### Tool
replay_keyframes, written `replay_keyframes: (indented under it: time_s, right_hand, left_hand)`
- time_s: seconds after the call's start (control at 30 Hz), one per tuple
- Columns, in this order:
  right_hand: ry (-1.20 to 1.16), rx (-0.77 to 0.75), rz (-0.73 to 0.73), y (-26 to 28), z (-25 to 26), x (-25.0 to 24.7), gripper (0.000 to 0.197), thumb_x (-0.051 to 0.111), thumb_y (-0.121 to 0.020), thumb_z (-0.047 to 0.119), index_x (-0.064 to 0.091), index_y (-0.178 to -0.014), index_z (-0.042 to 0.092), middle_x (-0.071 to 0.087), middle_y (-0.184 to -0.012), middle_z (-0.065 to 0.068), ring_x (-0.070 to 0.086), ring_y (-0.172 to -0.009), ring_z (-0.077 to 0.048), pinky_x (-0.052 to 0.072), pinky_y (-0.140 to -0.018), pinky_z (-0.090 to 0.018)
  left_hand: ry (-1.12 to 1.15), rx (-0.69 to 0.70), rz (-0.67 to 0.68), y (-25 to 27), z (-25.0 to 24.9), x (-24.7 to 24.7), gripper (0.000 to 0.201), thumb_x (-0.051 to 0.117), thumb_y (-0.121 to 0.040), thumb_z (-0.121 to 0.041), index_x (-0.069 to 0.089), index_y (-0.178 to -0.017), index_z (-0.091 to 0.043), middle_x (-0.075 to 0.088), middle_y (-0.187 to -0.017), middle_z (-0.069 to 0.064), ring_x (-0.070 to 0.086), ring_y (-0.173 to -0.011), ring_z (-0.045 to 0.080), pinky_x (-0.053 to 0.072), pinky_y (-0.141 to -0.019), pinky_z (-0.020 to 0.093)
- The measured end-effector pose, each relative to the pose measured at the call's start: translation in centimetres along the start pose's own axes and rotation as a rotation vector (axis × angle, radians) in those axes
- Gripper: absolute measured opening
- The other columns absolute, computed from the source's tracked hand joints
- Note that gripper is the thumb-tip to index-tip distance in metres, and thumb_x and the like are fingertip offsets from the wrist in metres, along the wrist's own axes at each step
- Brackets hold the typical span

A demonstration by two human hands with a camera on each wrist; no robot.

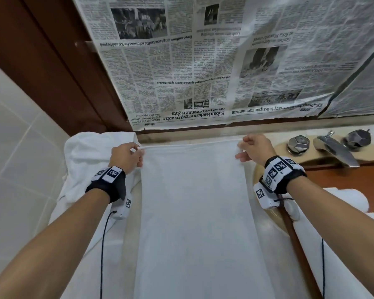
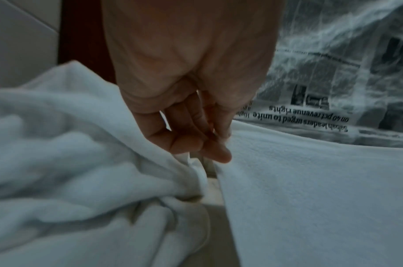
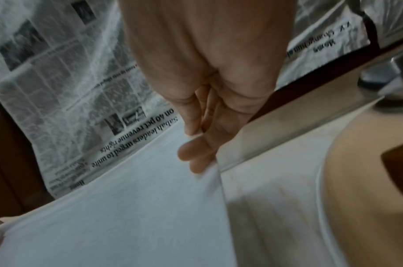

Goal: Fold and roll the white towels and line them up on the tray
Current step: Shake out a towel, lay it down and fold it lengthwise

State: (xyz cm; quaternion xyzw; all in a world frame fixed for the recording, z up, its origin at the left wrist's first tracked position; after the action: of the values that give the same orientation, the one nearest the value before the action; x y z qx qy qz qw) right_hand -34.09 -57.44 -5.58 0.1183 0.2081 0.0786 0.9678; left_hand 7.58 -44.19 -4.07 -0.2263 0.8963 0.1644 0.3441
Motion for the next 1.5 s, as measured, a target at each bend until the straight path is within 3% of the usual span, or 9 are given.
replay_keyframes:
  time_s: [0.13, 0.3, 0.47, 0.57, 0.67, 0.83, 1.0, 1.23, 1.5]
  right_hand:
    - [0.018, 0.058, -0.03, -2.1, -2.1, 1.6, 0.01, 0.063, -0.092, 0.008, 0.061, -0.087, 0.016, 0.071, -0.094, -0.019, 0.074, -0.068, -0.03, 0.062, -0.064, -0.039]
    - [0.045, 0.098, -0.085, -3.6, -3.9, 2.3, 0.01, 0.063, -0.091, 0.008, 0.061, -0.084, 0.016, 0.072, -0.087, -0.019, 0.073, -0.072, -0.033, 0.062, -0.071, -0.041]
    - [0.013, 0.129, -0.123, -3.8, -5.2, 2.7, 0.005, 0.062, -0.092, 0.009, 0.065, -0.096, 0.008, 0.071, -0.097, -0.018, 0.074, -0.078, -0.029, 0.062, -0.07, -0.034]
    - [0.019, 0.119, -0.107, -3.5, -5.0, 2.8, 0.01, 0.065, -0.09, 0.008, 0.066, -0.1, 0.007, 0.07, -0.102, -0.017, 0.073, -0.08, -0.028, 0.061, -0.068, -0.029]
    - [0.064, 0.085, -0.089, -2.8, -4.8, 2.8, 0.029, 0.065, -0.09, 0.008, 0.059, -0.119, 0.01, 0.063, -0.121, -0.011, 0.07, -0.083, -0.029, 0.06, -0.076, -0.035]
    - [0.472, -0.247, 0.093, 1.7, -3.0, 7.0, 0.049, 0.062, -0.094, 0.016, 0.045, -0.139, 0.006, 0.047, -0.141, -0.012, 0.049, -0.125, -0.029, 0.034, -0.106, -0.032]
    - [0.847, -0.316, 0.21, 3.7, -4.5, 11.4, 0.069, 0.048, -0.099, 0.044, 0.023, -0.154, 0.01, 0.018, -0.162, -0.008, 0.015, -0.15, -0.024, 0.018, -0.12, -0.039]
    - [1.032, -0.231, 0.282, 3.4, -6.9, 12.2, 0.078, 0.022, -0.1, 0.061, -0.003, -0.158, 0.015, -0.011, -0.165, -0.001, -0.007, -0.152, -0.017, 0.0, -0.123, -0.039]
    - [1.021, -0.206, 0.284, 3.3, -6.9, 11.9, 0.075, 0.02, -0.101, 0.057, -0.005, -0.157, 0.012, -0.013, -0.164, -0.003, -0.01, -0.151, -0.017, -0.003, -0.123, -0.037]
  left_hand:
    - [-0.058, -0.067, 0.027, -2.8, 2.1, 2.8, 0.012, 0.059, -0.091, -0.014, 0.068, -0.083, -0.012, 0.072, -0.07, 0.009, 0.072, -0.058, 0.021, 0.062, -0.071, 0.037]
    - [-0.117, -0.086, 0.013, -4.3, 3.8, 4.9, 0.013, 0.056, -0.09, -0.019, 0.066, -0.083, -0.021, 0.071, -0.071, 0.006, 0.07, -0.058, 0.019, 0.06, -0.073, 0.034]
    - [-0.249, -0.016, 0.016, -4.1, 3.9, 5.6, 0.008, 0.056, -0.09, -0.022, 0.063, -0.087, -0.023, 0.068, -0.062, -0.001, 0.066, -0.067, 0.019, 0.044, -0.067, 0.023]
    - [-0.264, 0.018, 0.01, -3.9, 3.8, 5.5, 0.004, 0.06, -0.09, -0.019, 0.063, -0.091, -0.018, 0.067, -0.076, 0.001, 0.063, -0.082, 0.025, 0.041, -0.073, 0.024]
    - [-0.28, 0.091, 0.055, -3.1, 3.6, 6.4, 0.026, 0.065, -0.088, -0.02, 0.059, -0.11, -0.007, 0.063, -0.105, 0.012, 0.056, -0.1, 0.031, 0.043, -0.085, 0.034]
    - [-0.383, 0.251, 0.067, 1.4, 3.2, 8.8, 0.052, 0.063, -0.093, -0.031, 0.051, -0.14, -0.011, 0.036, -0.152, 0.01, 0.033, -0.139, 0.031, 0.033, -0.11, 0.047]
    - [-0.463, 0.321, 0.183, 3.8, 1.5, 13.1, 0.082, 0.025, -0.085, -0.066, 0.045, -0.147, -0.016, 0.03, -0.159, 0.012, 0.026, -0.146, 0.032, 0.025, -0.118, 0.048]
    - [-0.539, 0.241, 0.208, 4.2, 3.7, 14.7, 0.061, 0.03, -0.103, -0.05, 0.017, -0.158, -0.027, 0.001, -0.166, 0.011, 0.002, -0.152, 0.033, 0.008, -0.123, 0.047]
    - [-0.553, 0.177, 0.22, 4.5, 3.3, 14.9, 0.065, 0.026, -0.105, -0.048, 0.004, -0.159, -0.021, -0.009, -0.166, 0.01, -0.007, -0.153, 0.029, 0.002, -0.123, 0.045]
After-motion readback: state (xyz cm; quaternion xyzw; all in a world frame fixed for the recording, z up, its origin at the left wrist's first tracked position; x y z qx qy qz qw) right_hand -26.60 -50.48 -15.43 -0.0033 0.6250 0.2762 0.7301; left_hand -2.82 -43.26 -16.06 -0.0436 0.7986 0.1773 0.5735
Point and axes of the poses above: each hand's wrist, its own y-axis away from the middle knuckle, its own x-axis out of the palm, z = x × y, the point moved 10 cm from there along -y, towards the middle knuckle
